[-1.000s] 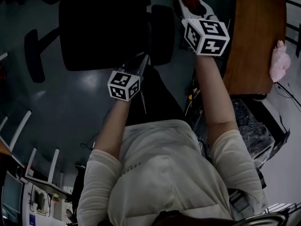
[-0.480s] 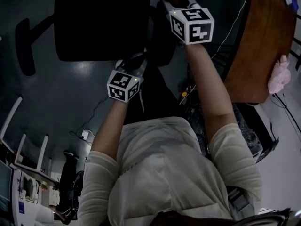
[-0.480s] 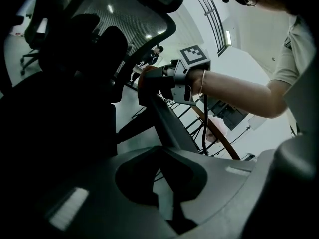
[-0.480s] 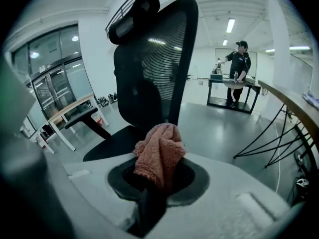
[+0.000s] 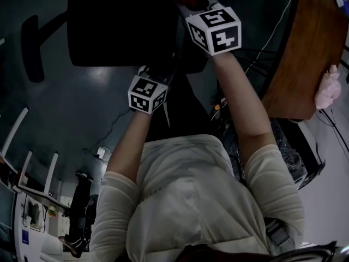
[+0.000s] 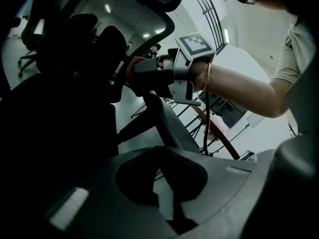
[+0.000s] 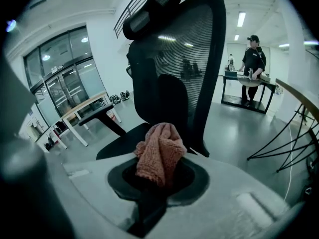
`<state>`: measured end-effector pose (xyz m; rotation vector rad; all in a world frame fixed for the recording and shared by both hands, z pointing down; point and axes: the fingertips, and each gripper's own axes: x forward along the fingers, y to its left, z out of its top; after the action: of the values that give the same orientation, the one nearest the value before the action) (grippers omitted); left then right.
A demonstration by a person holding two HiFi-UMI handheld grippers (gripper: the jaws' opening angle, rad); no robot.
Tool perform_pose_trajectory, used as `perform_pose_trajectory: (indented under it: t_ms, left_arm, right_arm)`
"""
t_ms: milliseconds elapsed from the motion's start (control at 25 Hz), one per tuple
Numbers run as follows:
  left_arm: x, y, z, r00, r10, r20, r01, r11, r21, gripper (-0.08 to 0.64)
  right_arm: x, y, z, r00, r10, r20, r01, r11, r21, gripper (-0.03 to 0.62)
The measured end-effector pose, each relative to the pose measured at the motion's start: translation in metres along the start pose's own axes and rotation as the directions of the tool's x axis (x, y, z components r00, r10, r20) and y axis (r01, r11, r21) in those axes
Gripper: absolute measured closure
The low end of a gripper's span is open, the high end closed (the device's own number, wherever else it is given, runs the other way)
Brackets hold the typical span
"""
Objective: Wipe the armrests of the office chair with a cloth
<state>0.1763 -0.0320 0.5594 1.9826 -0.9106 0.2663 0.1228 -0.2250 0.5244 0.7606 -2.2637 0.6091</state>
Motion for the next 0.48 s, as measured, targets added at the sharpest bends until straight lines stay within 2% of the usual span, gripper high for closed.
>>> perform_pose_trajectory:
  t_ms: [160,360,480]
  left_arm:
    - [-0.010,0.013,-0.005,1.000,0.021,0.002,-0.021,1.000,-0.012,0.545]
    - [-0.024,0.032,-0.003,0.998,0.052,0.019,-0.051,0.998,-0.023,0.545]
    - [-0.030,0.037,-0.002,0.998,0.057,0.032,-0.056,0.998,-0.032,0.545]
  right_arm:
    - [0.002,0.020,-0.013,0.999,-0.004,-0.050,-0.002,0.994,-0.110,0.541]
    - [-0.001,0.040,-0.024,0.999,0.015,-0.047,-0.021,0.991,-0.129,0.541]
    - [-0.004,0.059,-0.034,0.995,0.069,-0.075,-0.079,0.986,-0.145,0.541]
